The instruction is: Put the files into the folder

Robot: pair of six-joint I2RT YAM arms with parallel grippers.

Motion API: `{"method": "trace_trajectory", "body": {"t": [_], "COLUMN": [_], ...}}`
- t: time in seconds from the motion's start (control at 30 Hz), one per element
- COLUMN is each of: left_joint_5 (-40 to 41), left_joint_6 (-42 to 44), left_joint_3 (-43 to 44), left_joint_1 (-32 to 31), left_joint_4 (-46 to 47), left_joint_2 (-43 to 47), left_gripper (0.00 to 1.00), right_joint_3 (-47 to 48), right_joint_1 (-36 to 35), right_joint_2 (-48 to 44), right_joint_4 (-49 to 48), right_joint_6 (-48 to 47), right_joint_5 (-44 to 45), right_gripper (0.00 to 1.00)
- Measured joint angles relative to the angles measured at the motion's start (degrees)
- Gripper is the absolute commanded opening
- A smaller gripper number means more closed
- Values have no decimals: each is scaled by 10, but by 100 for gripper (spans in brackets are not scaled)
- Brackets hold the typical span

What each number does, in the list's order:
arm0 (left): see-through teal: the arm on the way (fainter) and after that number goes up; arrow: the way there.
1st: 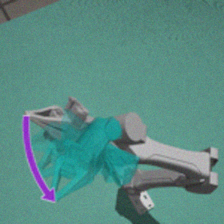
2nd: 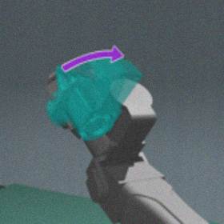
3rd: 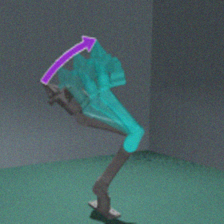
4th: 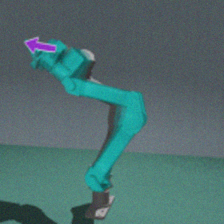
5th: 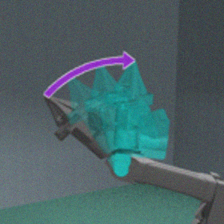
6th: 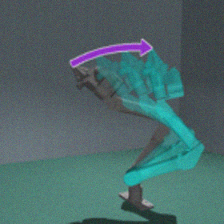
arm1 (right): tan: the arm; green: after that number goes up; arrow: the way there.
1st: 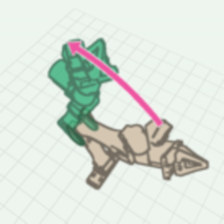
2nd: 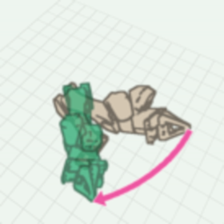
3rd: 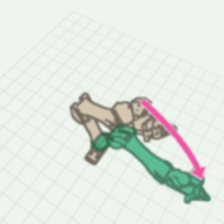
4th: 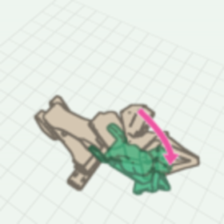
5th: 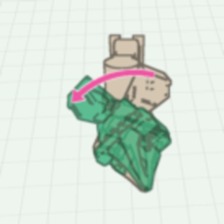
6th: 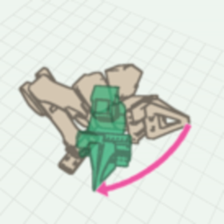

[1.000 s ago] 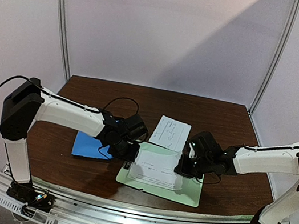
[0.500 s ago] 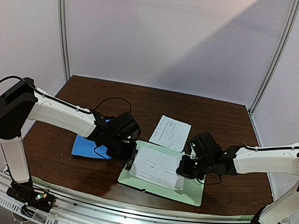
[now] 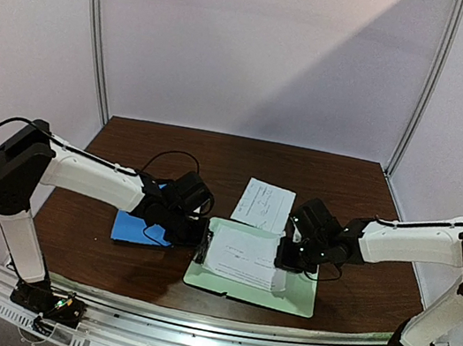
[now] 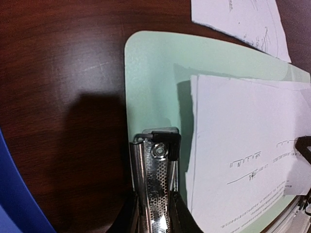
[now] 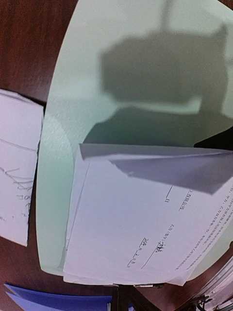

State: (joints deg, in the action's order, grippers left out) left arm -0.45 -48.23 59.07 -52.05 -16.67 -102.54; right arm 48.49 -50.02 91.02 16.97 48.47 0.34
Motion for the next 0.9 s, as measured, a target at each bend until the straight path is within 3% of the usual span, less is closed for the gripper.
{"method": "trace_trajectory", "body": {"t": [0.23,0.9], "left_joint_5": [1,14], "left_joint_6": [0,0], "left_joint_3": [0,10], "left_joint_1": [0,0], "left_joint_4": [-1,-16], "left_joint_2": [0,0], "left_gripper": [0,0], "right_joint_3": [72,155], "right_joint_1": [-17,-43], "right_joint_2": [28,28], "right_joint_4": [28,148], "right_joint_6": [-13,-12], "right_joint_5": [12,75], "right_gripper": [0,0]}}
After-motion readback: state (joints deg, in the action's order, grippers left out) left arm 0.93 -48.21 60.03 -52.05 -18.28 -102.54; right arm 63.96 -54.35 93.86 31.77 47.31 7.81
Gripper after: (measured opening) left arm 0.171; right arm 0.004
